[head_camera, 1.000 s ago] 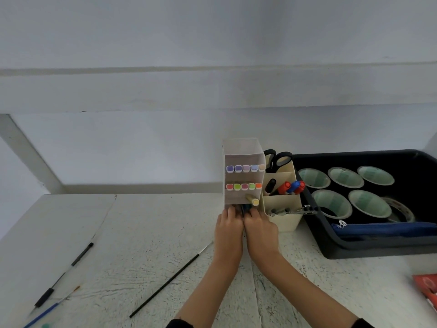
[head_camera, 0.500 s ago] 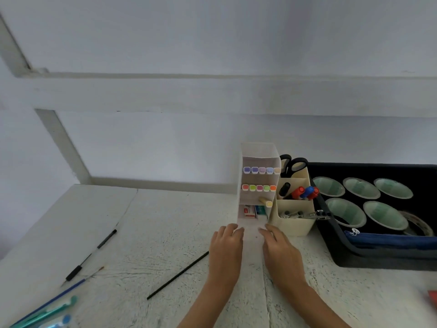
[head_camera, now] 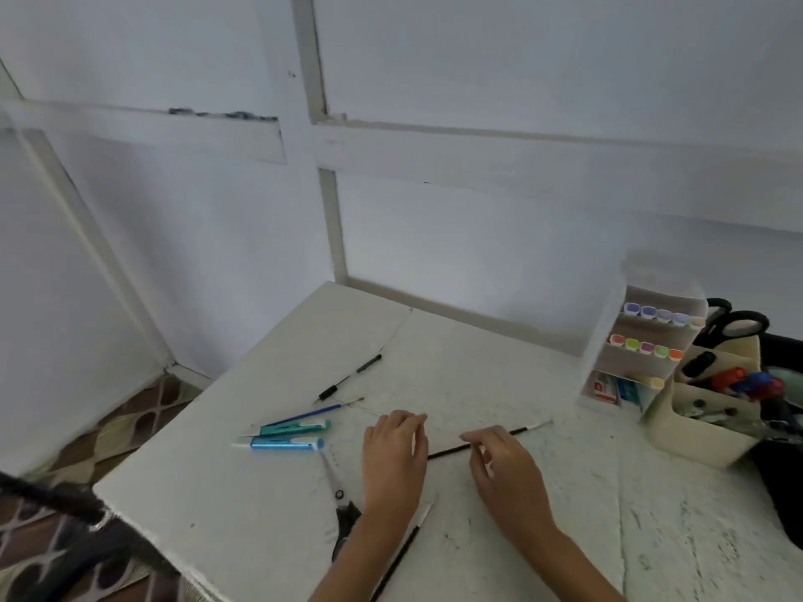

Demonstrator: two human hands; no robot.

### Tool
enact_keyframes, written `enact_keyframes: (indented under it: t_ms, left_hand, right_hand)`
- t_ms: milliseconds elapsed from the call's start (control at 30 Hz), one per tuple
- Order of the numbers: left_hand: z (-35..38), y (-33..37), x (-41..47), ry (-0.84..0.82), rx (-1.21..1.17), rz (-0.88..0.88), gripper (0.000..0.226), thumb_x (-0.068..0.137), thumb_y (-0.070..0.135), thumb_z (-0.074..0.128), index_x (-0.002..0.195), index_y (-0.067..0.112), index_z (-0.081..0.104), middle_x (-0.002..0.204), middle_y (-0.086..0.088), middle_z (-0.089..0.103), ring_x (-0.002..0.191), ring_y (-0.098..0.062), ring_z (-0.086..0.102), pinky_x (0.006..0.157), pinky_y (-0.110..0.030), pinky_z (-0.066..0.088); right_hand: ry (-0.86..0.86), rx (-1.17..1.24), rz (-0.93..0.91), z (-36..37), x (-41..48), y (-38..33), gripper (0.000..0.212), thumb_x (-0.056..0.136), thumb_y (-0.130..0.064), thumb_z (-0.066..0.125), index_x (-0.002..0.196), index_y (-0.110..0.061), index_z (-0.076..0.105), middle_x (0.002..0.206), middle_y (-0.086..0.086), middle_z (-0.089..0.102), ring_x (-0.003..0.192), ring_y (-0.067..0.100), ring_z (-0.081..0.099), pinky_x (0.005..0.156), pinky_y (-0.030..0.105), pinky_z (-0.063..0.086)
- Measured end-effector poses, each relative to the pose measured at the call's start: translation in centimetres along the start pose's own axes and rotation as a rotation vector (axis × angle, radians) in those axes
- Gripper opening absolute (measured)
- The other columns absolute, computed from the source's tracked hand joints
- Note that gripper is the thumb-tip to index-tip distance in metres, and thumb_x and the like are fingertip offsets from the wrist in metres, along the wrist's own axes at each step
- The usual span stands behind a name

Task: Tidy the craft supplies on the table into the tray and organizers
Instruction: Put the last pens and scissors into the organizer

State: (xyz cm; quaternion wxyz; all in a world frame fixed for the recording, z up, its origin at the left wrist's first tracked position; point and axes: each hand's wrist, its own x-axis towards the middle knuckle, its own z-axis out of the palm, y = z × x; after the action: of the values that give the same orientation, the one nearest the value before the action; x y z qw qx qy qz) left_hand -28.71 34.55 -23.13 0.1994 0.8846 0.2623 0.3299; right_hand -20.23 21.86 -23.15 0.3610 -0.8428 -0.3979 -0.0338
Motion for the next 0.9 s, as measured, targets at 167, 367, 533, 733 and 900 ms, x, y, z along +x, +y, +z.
enact_keyframes:
  t_ms: [167, 367, 533, 733, 900]
  left_hand:
    - [-5.3, -6.9, -0.7, 0.101, -0.012, -0.206, 0.026, 0.075, -0.007, 0.066, 0.094, 0.009, 0.074, 0.093, -0.005, 0.07, 0.086, -0.023, 0.065, 0.079, -0.035, 0.052]
    - [-10.1, -13.8, -1.3, 0.088, 0.129, -0.152, 0.034, 0.064, -0.009, 0.076, 0.09, 0.012, 0.074, 0.083, -0.001, 0.066, 0.073, -0.022, 0.061, 0.067, -0.026, 0.043]
    - [-10.2, -16.3, -1.4, -0.016, 0.193, 0.124, 0.012, 0.079, 0.024, 0.068, 0.09, 0.023, 0.073, 0.087, 0.007, 0.065, 0.08, -0.008, 0.053, 0.069, -0.017, 0.038]
    - [-8.9, -16.0, -0.3, -0.07, 0.339, 0.385, 0.032, 0.069, 0.025, 0.08, 0.098, 0.022, 0.069, 0.085, 0.007, 0.061, 0.082, -0.011, 0.043, 0.071, -0.026, 0.031]
    - [-7.6, -15.6, 0.5, -0.137, 0.328, 0.458, 0.037, 0.06, 0.02, 0.087, 0.09, 0.023, 0.065, 0.082, 0.008, 0.058, 0.079, -0.008, 0.043, 0.071, -0.026, 0.032]
  right_hand:
    - [-0.167, 0.181, -0.072, 5.1, 2.6, -5.0, 0.021, 0.09, -0.01, 0.055, 0.104, -0.019, 0.068, 0.095, -0.006, 0.062, 0.085, 0.003, 0.051, 0.073, 0.004, 0.037]
    - [-0.23, 0.253, -0.094, 9.9, 5.4, -9.1, 0.021, 0.089, -0.013, 0.06, 0.108, -0.015, 0.068, 0.101, 0.002, 0.063, 0.087, 0.009, 0.053, 0.077, 0.011, 0.042]
    - [-0.268, 0.213, -0.073, 12.6, 6.6, -11.0, 0.027, 0.088, -0.024, 0.063, 0.111, -0.009, 0.066, 0.096, 0.004, 0.057, 0.091, 0.017, 0.053, 0.081, 0.025, 0.047]
    - [-0.265, 0.118, -0.074, 12.8, 7.0, -11.3, 0.023, 0.09, -0.024, 0.06, 0.103, -0.006, 0.068, 0.098, 0.007, 0.055, 0.096, 0.016, 0.051, 0.08, 0.02, 0.044]
    - [-0.312, -0.118, -0.199, 10.9, 7.0, -10.1, 0.033, 0.096, -0.03, 0.049, 0.114, -0.008, 0.064, 0.107, 0.006, 0.058, 0.107, 0.015, 0.044, 0.084, 0.022, 0.04]
